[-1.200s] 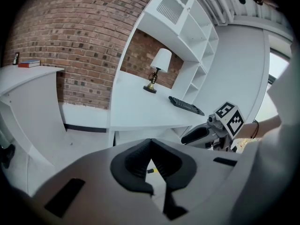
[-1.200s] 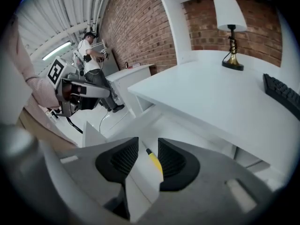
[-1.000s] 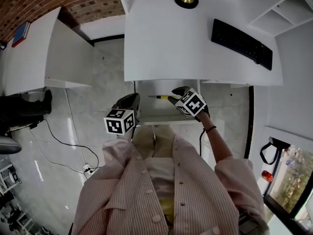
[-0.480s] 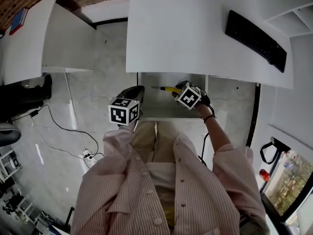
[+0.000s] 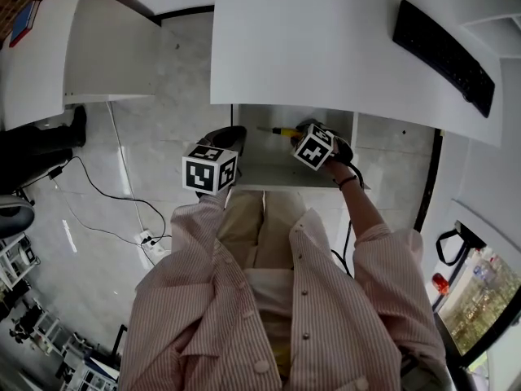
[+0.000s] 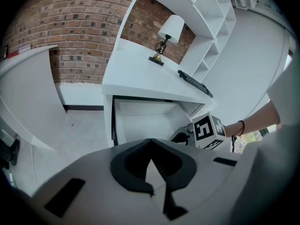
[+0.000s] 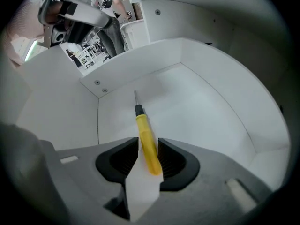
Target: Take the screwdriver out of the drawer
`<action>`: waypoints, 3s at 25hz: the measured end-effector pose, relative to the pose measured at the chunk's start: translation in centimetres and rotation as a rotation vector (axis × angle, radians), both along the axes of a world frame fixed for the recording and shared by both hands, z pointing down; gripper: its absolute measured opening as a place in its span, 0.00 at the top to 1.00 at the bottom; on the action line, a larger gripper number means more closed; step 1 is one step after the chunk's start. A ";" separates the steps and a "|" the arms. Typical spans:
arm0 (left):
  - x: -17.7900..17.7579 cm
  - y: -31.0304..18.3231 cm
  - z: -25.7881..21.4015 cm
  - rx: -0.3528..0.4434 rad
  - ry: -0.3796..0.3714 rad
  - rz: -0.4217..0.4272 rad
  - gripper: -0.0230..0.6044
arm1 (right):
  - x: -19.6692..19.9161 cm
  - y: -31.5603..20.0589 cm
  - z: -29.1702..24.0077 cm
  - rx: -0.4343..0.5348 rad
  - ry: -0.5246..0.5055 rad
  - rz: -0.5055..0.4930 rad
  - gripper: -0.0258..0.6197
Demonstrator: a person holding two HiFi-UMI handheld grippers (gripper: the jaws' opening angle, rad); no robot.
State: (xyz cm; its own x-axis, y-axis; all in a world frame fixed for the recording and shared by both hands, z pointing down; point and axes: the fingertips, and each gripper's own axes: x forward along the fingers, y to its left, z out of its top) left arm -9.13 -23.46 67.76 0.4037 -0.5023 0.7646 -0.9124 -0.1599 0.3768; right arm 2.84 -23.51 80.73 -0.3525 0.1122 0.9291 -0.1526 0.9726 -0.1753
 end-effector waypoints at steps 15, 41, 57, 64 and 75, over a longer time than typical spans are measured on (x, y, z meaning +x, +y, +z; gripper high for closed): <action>0.2 0.4 0.4 -0.019 0.000 0.010 0.97 | 0.1 0.5 0.8 0.119 0.059 -0.132 0.84; -0.2 2.1 -3.3 0.084 0.042 0.054 0.97 | -0.3 0.1 -8.9 0.231 -0.101 -0.009 0.84; 0.9 1.7 -10.6 0.295 0.110 0.147 0.97 | -1.2 0.5 -18.0 0.321 -0.295 0.134 0.84; 0.0 0.9 -13.7 0.388 0.121 0.135 0.97 | -1.4 -0.4 -22.0 0.336 -0.422 0.273 0.84; -1.2 -1.0 -18.0 0.510 0.112 0.096 0.97 | -0.6 -3.4 -27.3 0.365 -0.606 0.523 0.84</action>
